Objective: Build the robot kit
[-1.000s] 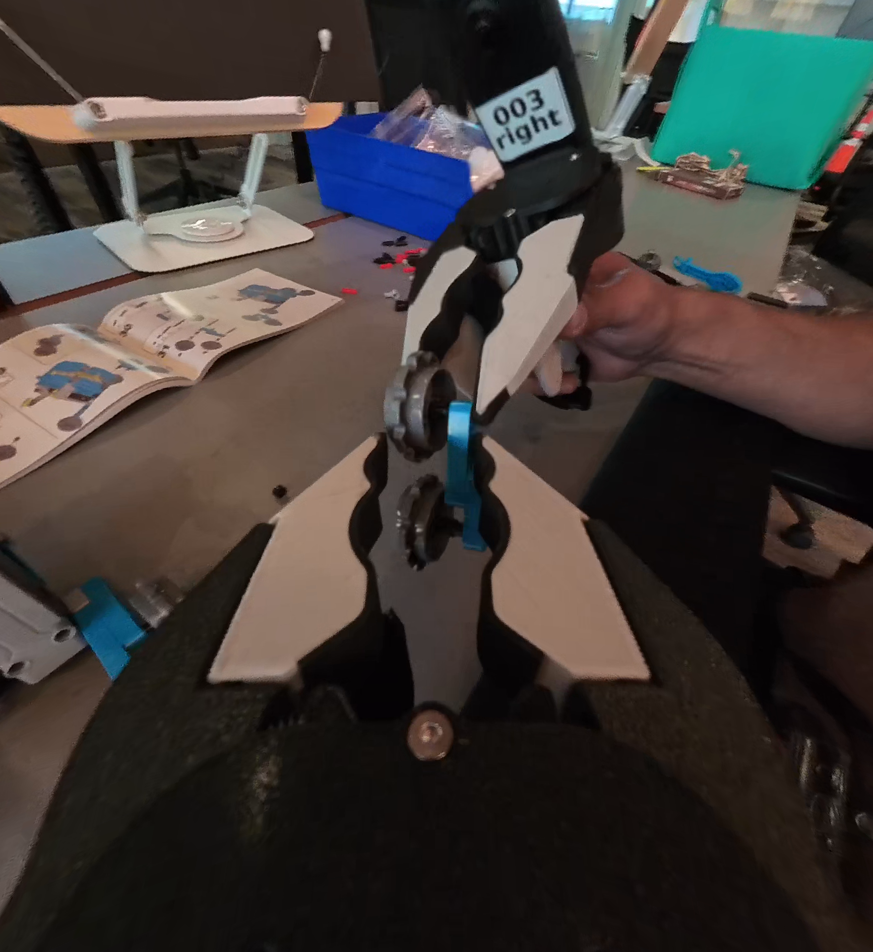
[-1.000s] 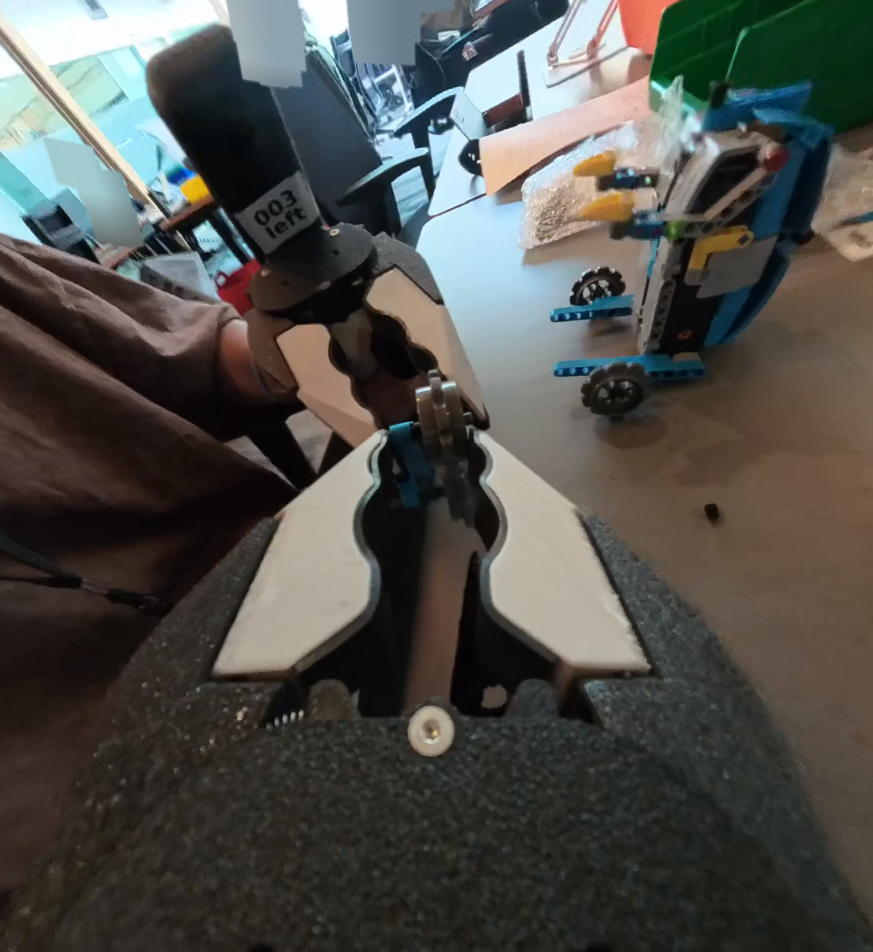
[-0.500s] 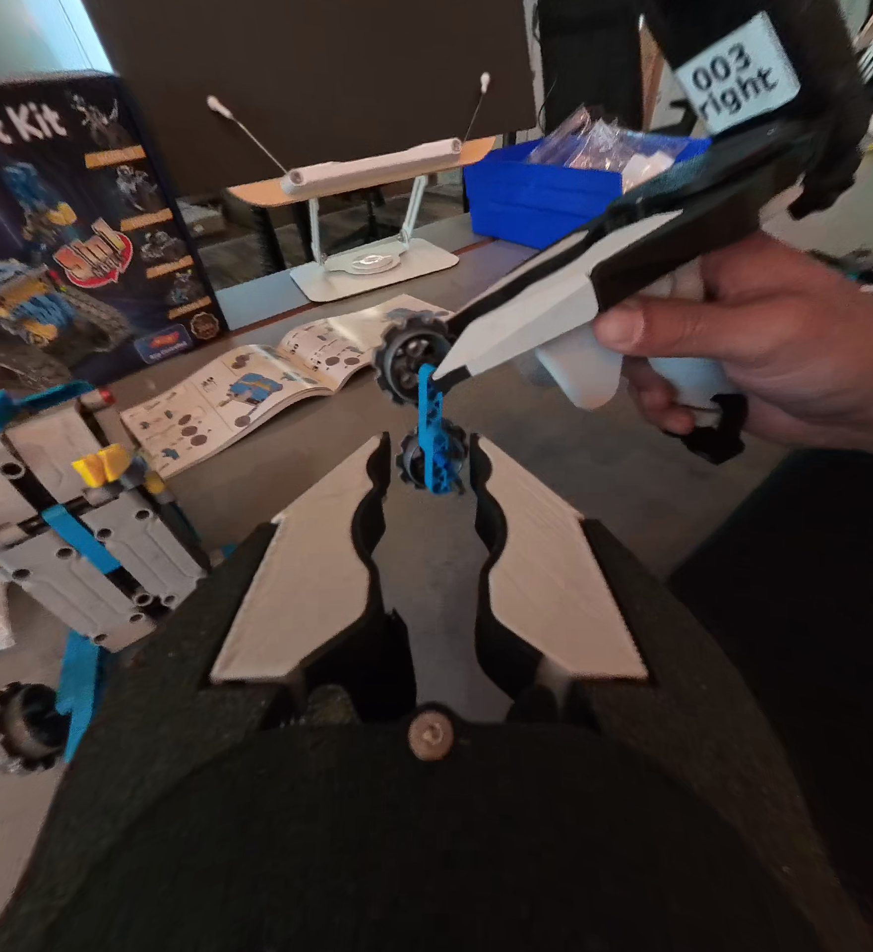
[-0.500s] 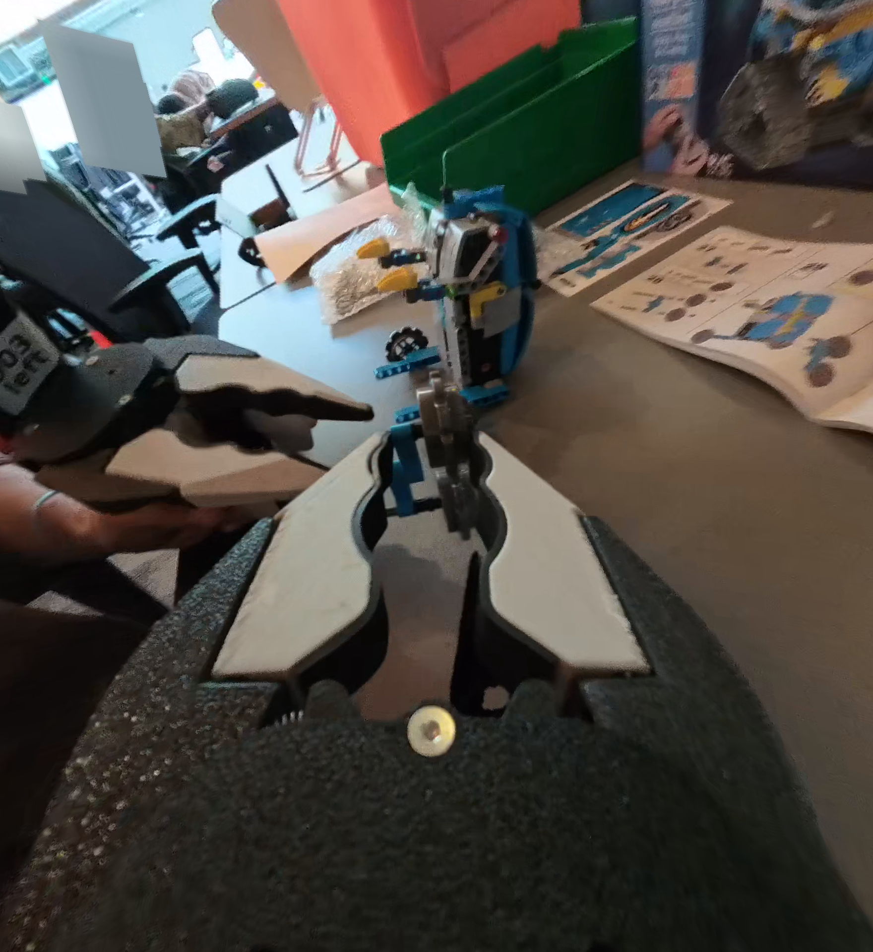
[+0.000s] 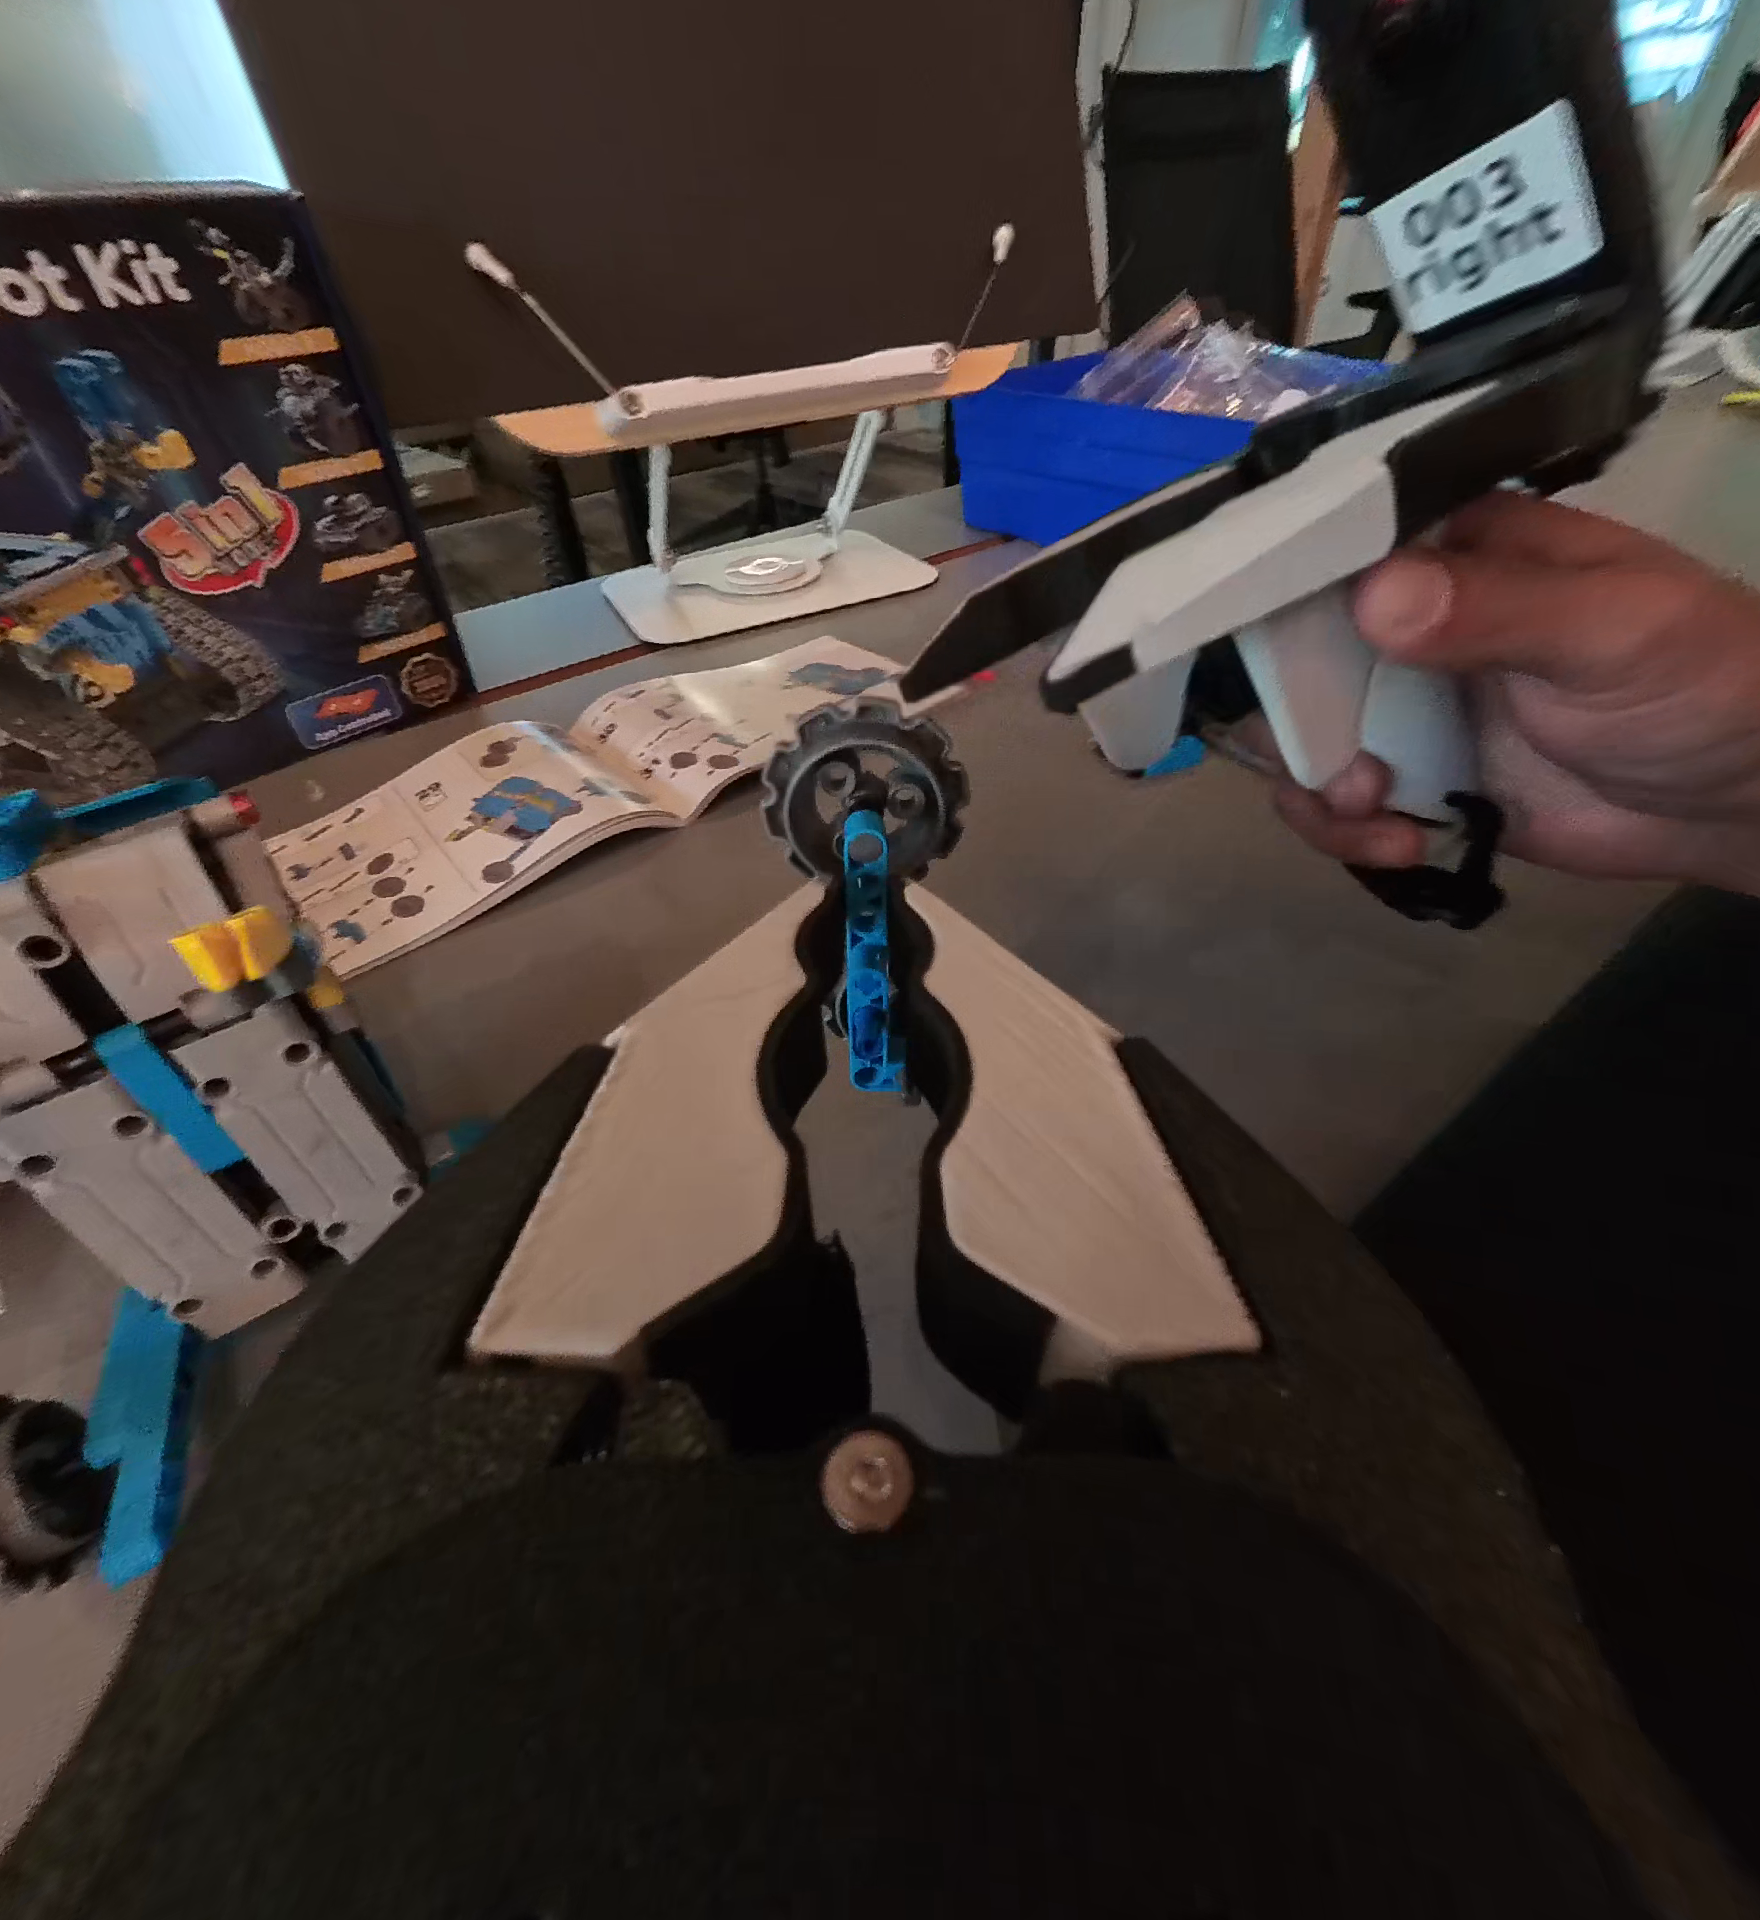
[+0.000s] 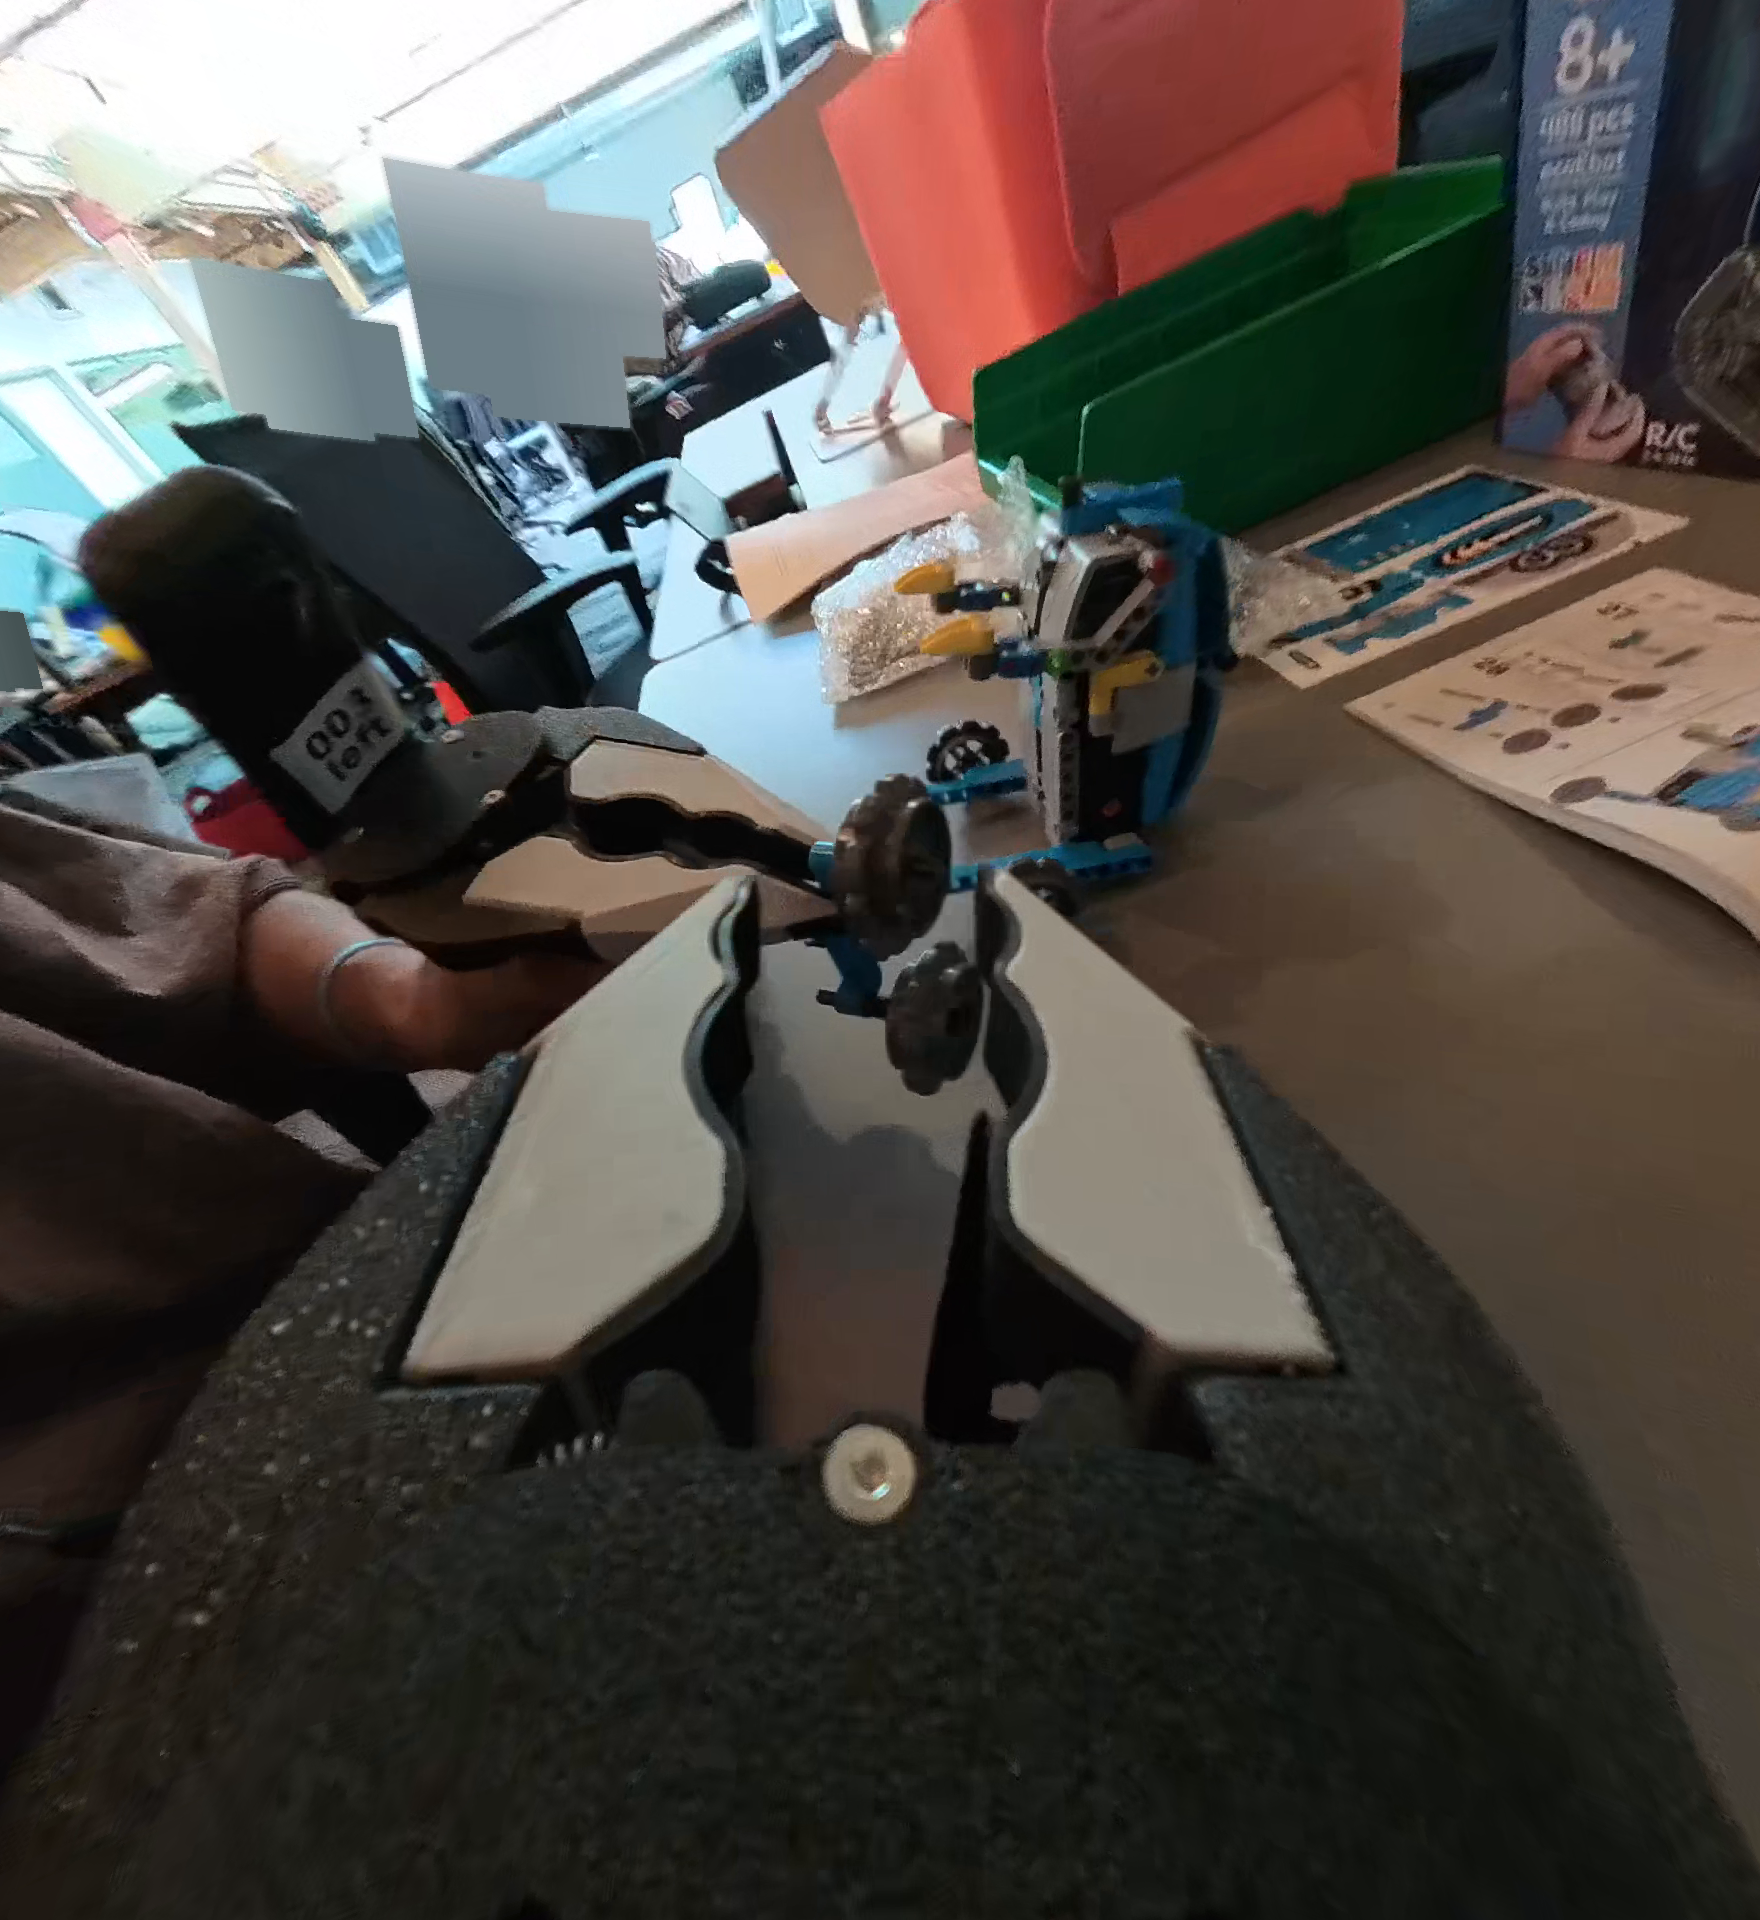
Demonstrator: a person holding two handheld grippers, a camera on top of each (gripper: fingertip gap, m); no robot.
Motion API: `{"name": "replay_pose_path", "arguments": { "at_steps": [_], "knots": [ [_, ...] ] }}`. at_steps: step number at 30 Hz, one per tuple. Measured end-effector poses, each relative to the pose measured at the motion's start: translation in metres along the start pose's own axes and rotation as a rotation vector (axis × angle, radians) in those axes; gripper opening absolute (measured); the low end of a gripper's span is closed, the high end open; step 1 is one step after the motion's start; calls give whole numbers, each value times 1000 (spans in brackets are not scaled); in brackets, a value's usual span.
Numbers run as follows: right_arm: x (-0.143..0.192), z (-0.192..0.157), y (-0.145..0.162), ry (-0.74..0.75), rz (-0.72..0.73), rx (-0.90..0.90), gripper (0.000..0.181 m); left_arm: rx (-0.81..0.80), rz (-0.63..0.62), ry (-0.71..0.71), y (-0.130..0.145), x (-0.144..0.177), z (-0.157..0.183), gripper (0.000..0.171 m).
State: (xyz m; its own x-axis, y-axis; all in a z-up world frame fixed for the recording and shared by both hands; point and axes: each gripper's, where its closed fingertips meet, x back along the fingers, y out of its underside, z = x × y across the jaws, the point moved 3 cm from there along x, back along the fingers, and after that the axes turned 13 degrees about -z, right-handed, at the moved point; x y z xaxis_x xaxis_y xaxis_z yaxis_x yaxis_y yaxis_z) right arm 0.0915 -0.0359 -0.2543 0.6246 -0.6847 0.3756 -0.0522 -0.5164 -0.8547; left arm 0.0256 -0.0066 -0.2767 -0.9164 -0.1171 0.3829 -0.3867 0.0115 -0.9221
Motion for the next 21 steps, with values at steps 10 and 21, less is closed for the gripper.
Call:
{"name": "replay_pose_path", "arguments": {
  "at_steps": [10, 21],
  "knots": [
    [12, -42, -2, -438, 42, 91, 65, 160, 252, 615, -23, 31, 31, 7],
    [10, -55, -4, -287, 77, 294, 41, 252, 251, 817, -25, 34, 38, 6]
  ]
}}
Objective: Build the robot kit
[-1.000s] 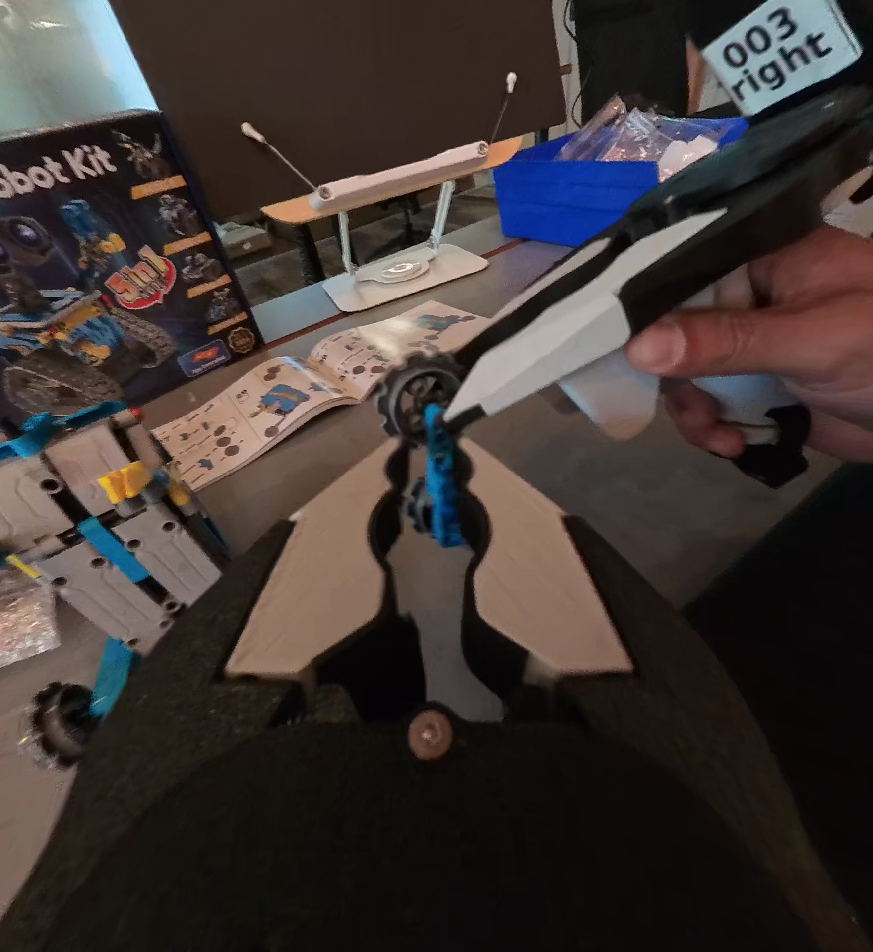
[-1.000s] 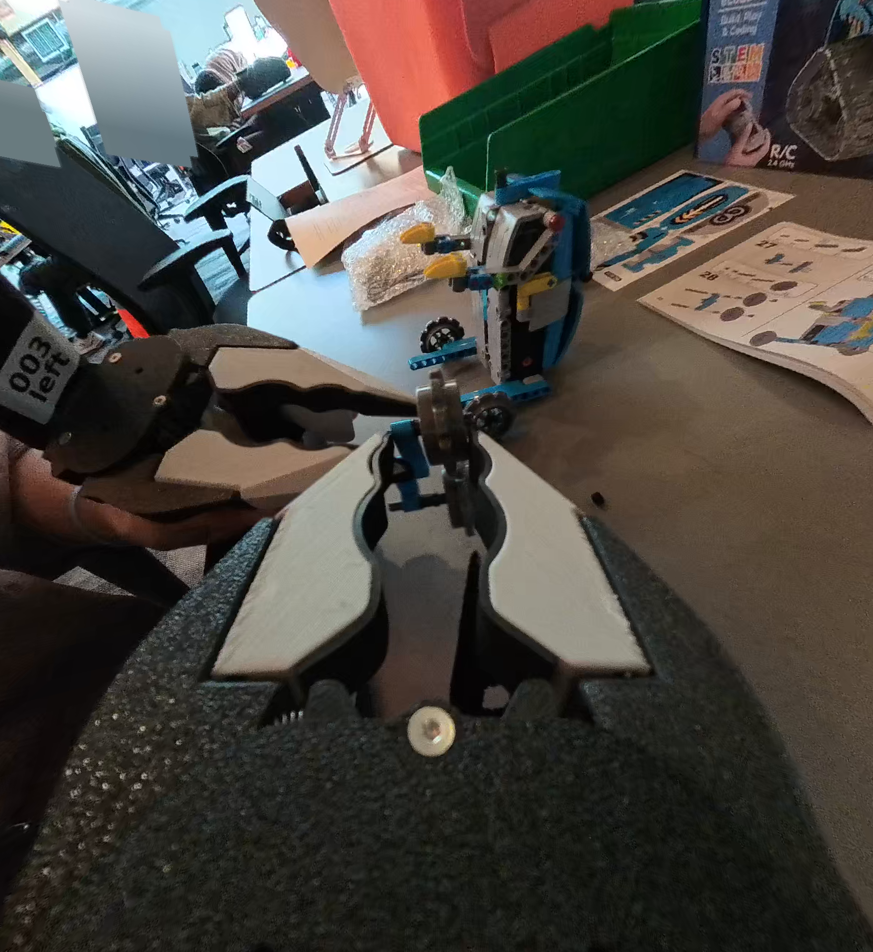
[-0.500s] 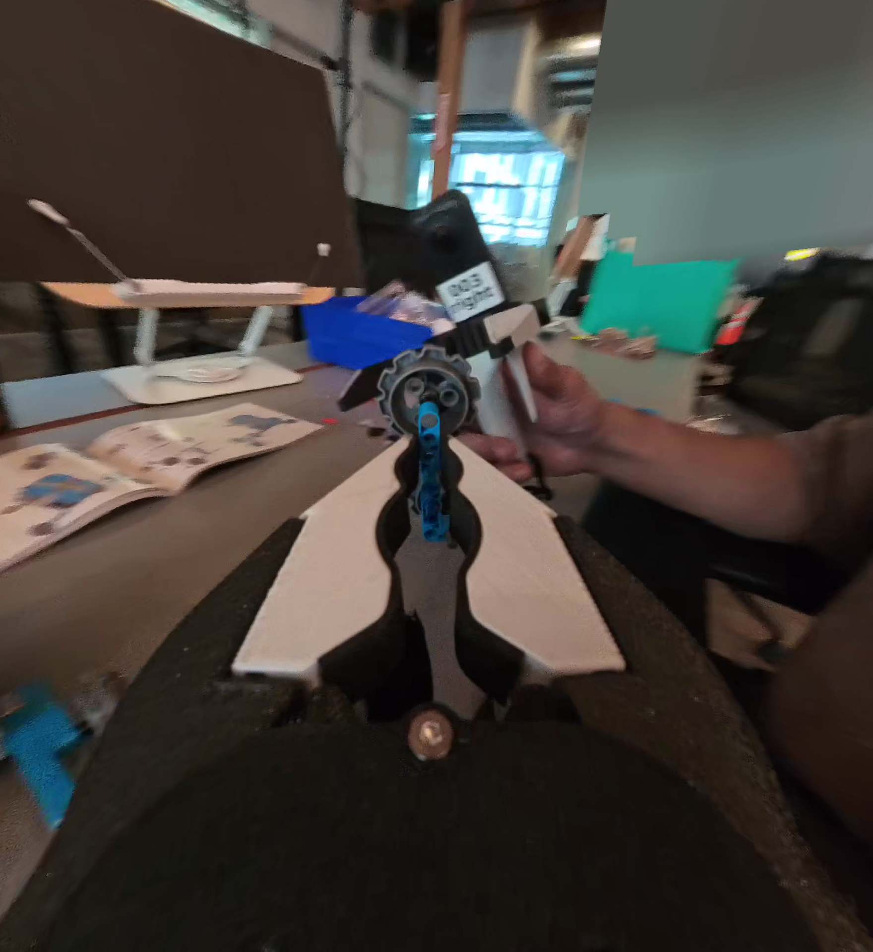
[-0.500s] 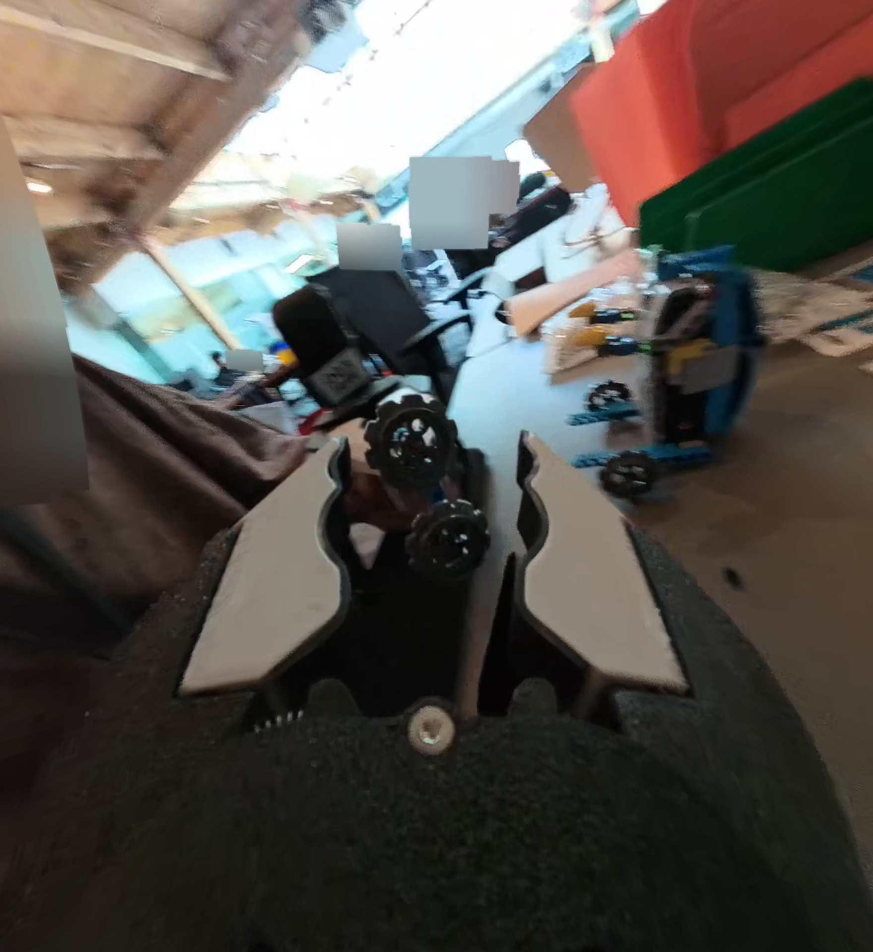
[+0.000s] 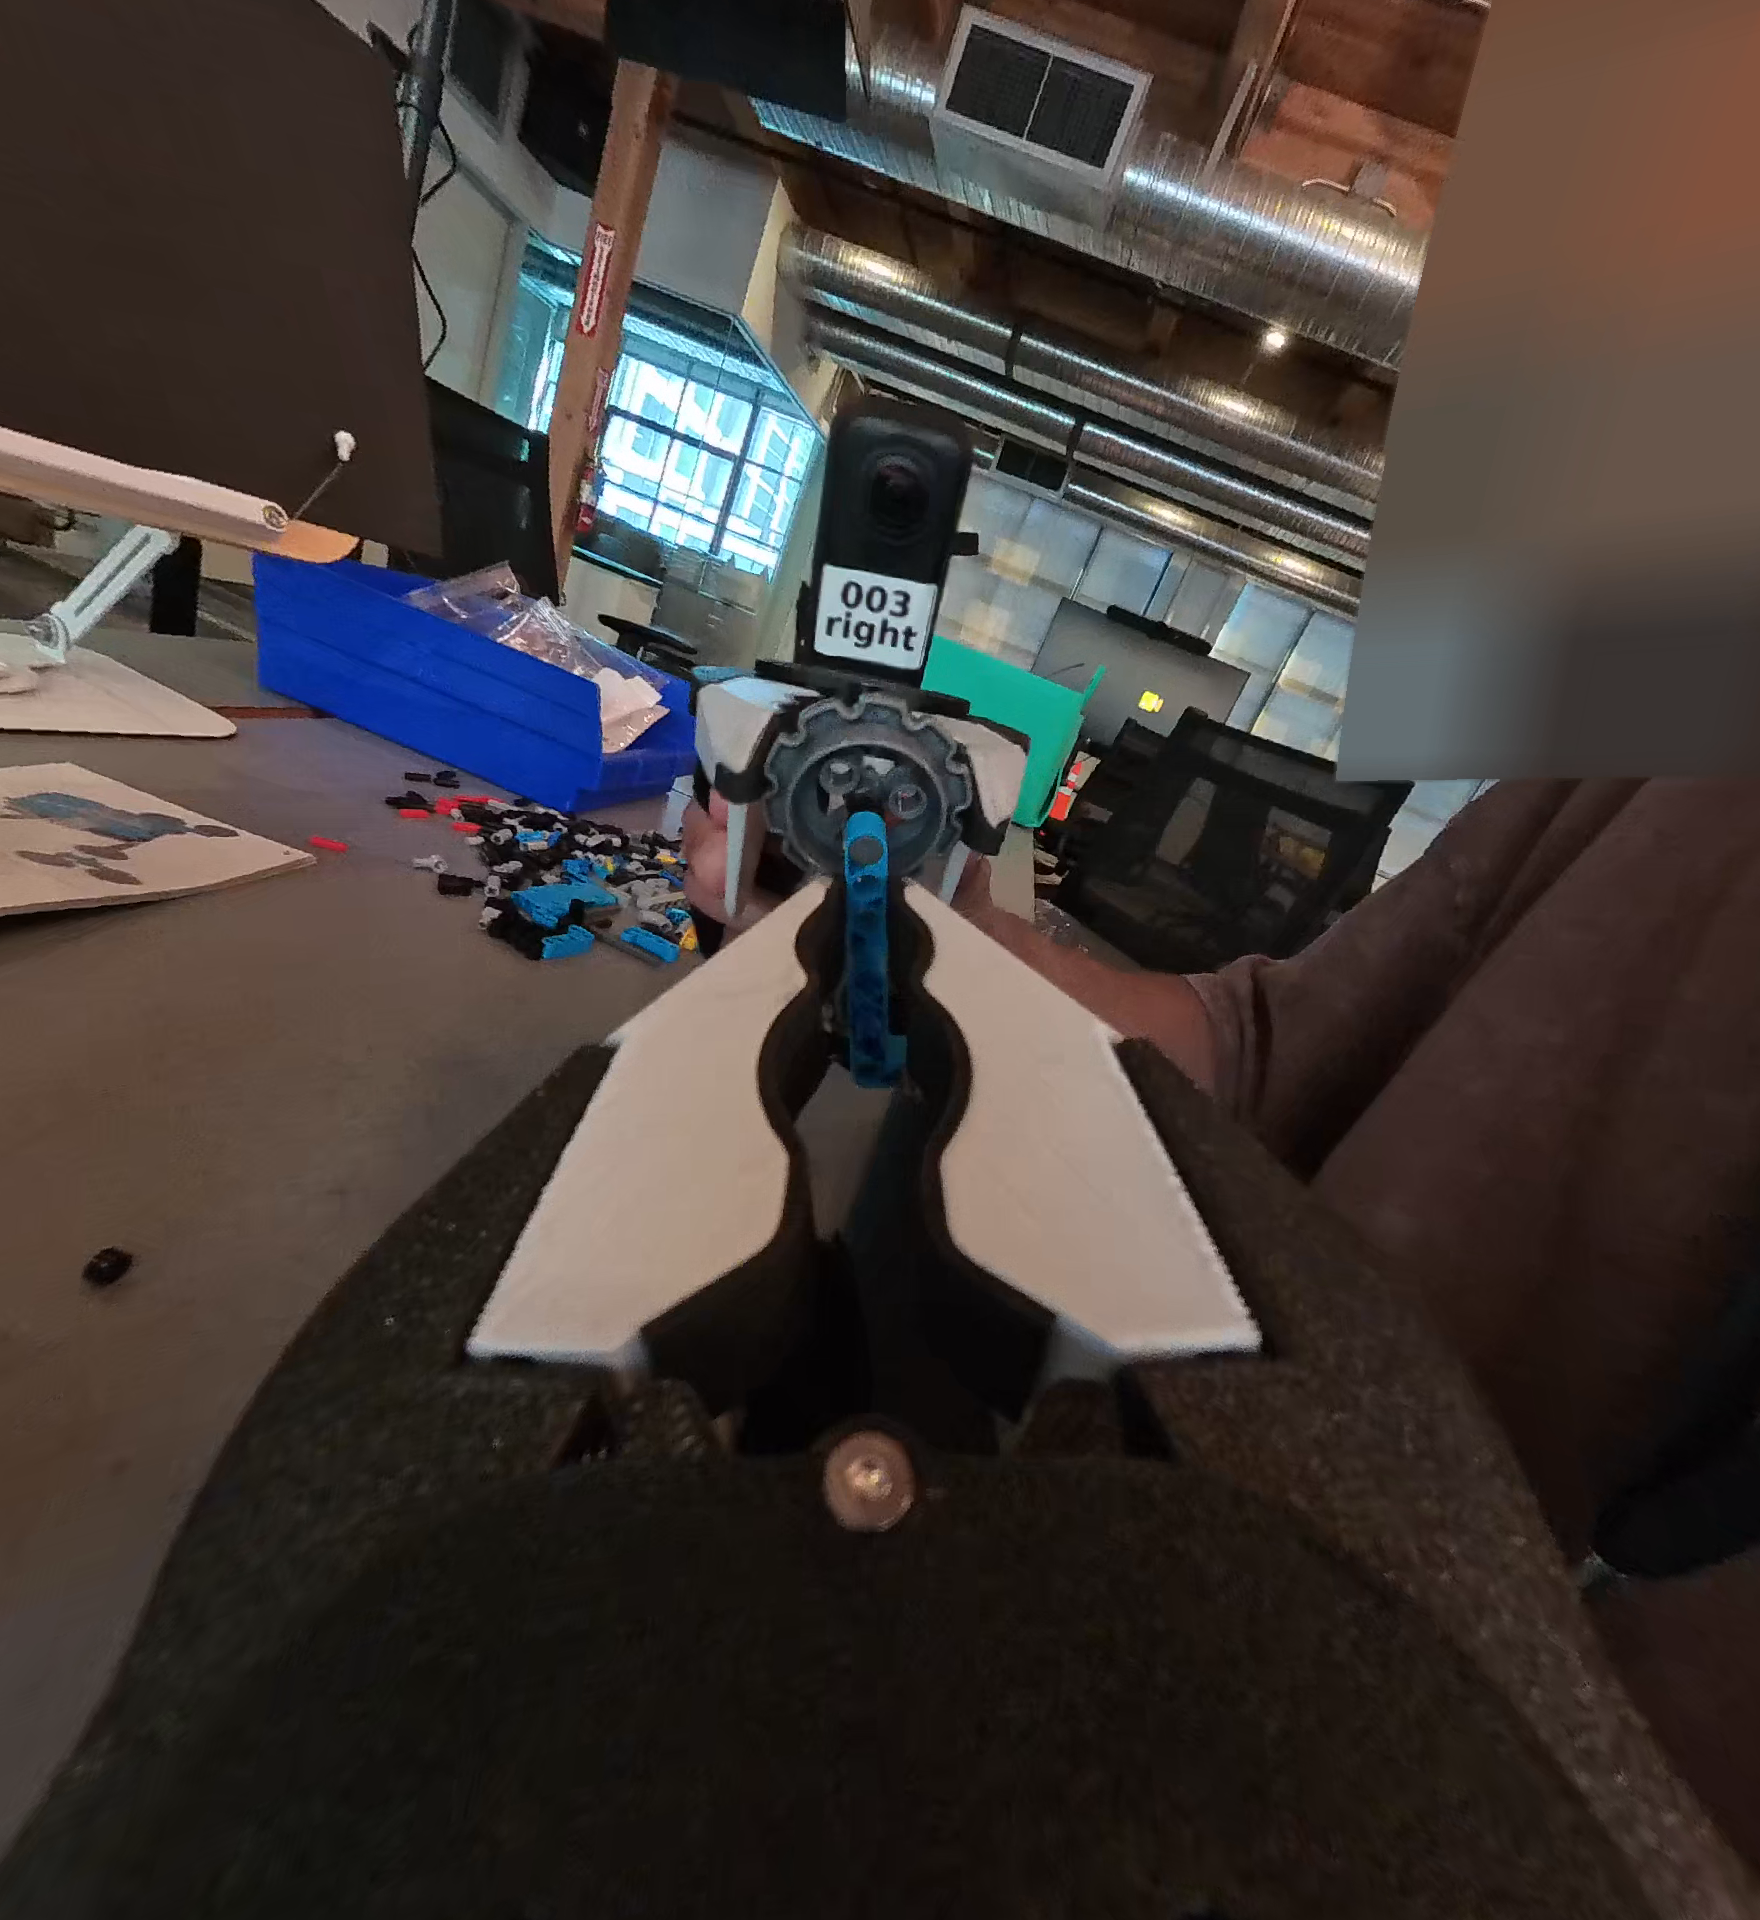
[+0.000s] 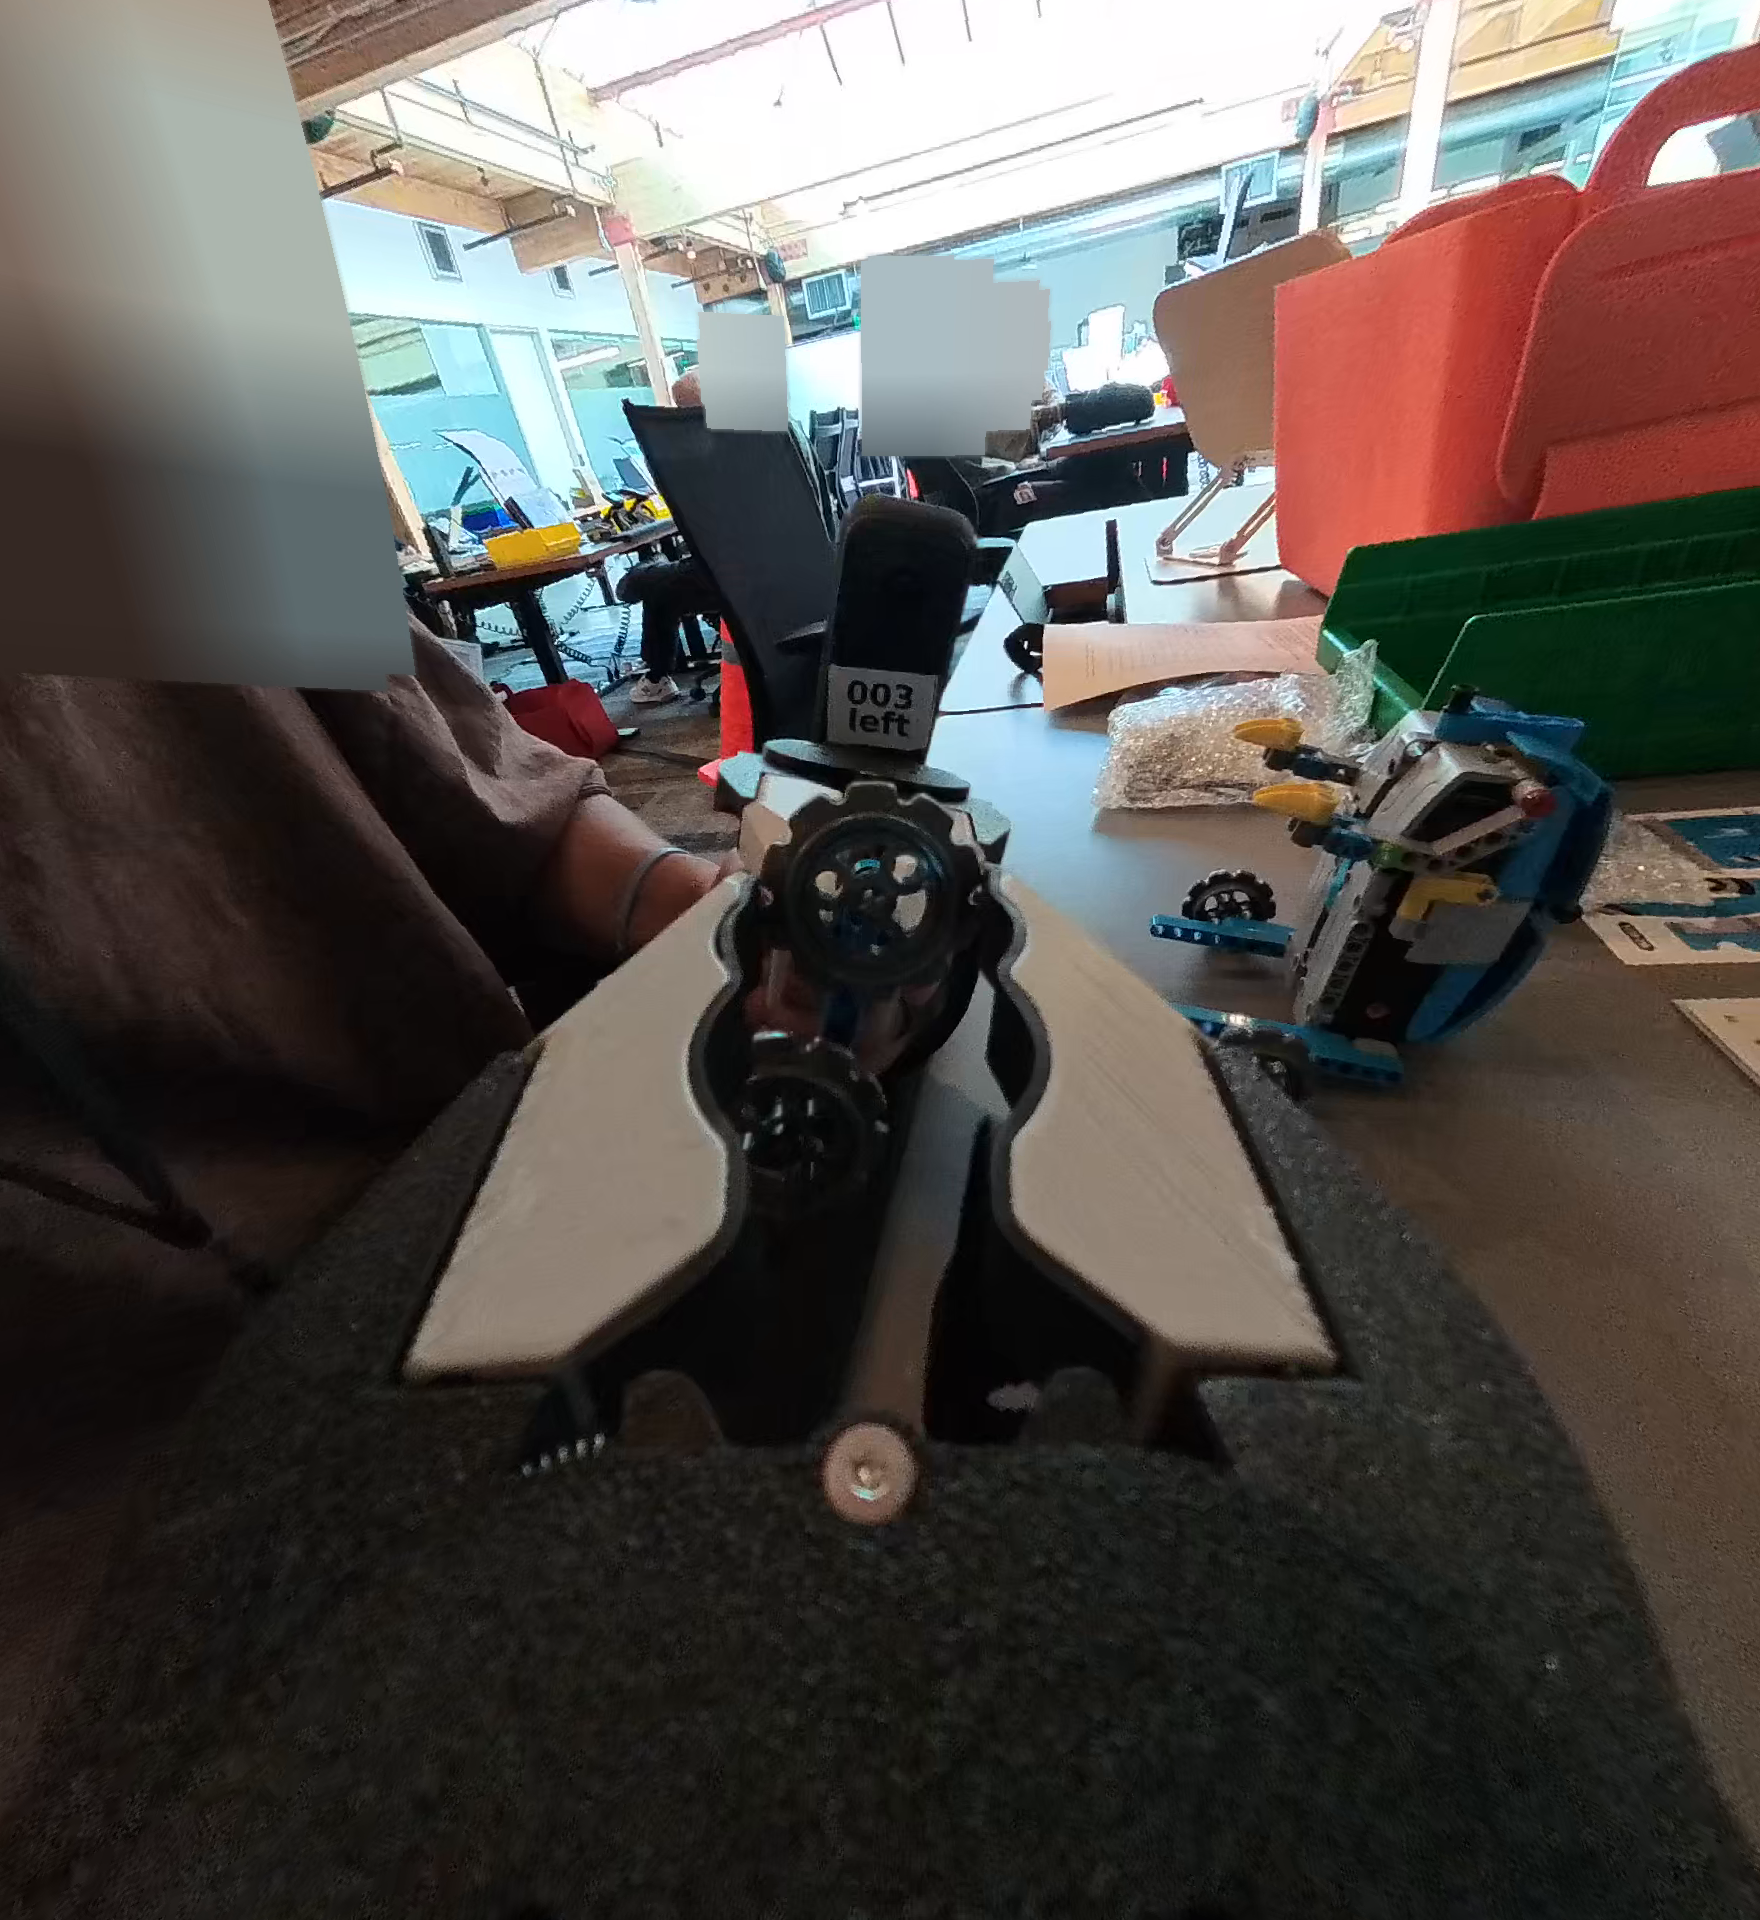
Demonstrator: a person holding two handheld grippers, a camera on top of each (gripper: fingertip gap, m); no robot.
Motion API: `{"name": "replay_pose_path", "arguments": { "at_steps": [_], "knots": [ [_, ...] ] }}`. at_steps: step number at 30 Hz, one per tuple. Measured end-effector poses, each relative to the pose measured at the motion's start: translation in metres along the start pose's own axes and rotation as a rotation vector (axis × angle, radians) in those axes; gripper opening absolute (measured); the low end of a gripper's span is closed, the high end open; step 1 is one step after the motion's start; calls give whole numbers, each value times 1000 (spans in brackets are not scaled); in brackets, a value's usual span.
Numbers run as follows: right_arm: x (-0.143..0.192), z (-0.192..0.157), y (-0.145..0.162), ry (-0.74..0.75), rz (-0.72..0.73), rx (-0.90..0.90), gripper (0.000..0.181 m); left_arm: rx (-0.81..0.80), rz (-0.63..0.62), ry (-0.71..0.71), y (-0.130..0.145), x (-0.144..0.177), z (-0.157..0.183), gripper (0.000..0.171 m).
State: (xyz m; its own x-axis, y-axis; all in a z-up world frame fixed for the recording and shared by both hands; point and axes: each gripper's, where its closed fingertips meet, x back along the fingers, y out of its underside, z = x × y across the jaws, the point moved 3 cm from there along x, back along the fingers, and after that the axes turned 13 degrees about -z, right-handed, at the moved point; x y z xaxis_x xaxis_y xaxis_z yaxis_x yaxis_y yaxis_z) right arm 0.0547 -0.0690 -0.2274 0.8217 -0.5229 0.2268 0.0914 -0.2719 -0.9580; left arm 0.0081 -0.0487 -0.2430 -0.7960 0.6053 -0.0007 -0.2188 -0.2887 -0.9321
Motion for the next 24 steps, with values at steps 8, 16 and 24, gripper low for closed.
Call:
{"name": "replay_pose_path", "arguments": {
  "at_steps": [8, 16, 24],
  "knots": [
    [-1, 0, 2, 39, -43, 2, 41, 26, 42, -32, -3, 4, -6, 20],
    [-2, 3, 8, 83, -111, 24, 41, 3, 31, -29, -2, 2, -4, 20],
    [-5, 1, 10, 13, -98, -30, 41, -30, 23, -60, -1, 2, -2, 7]
  ]
}}
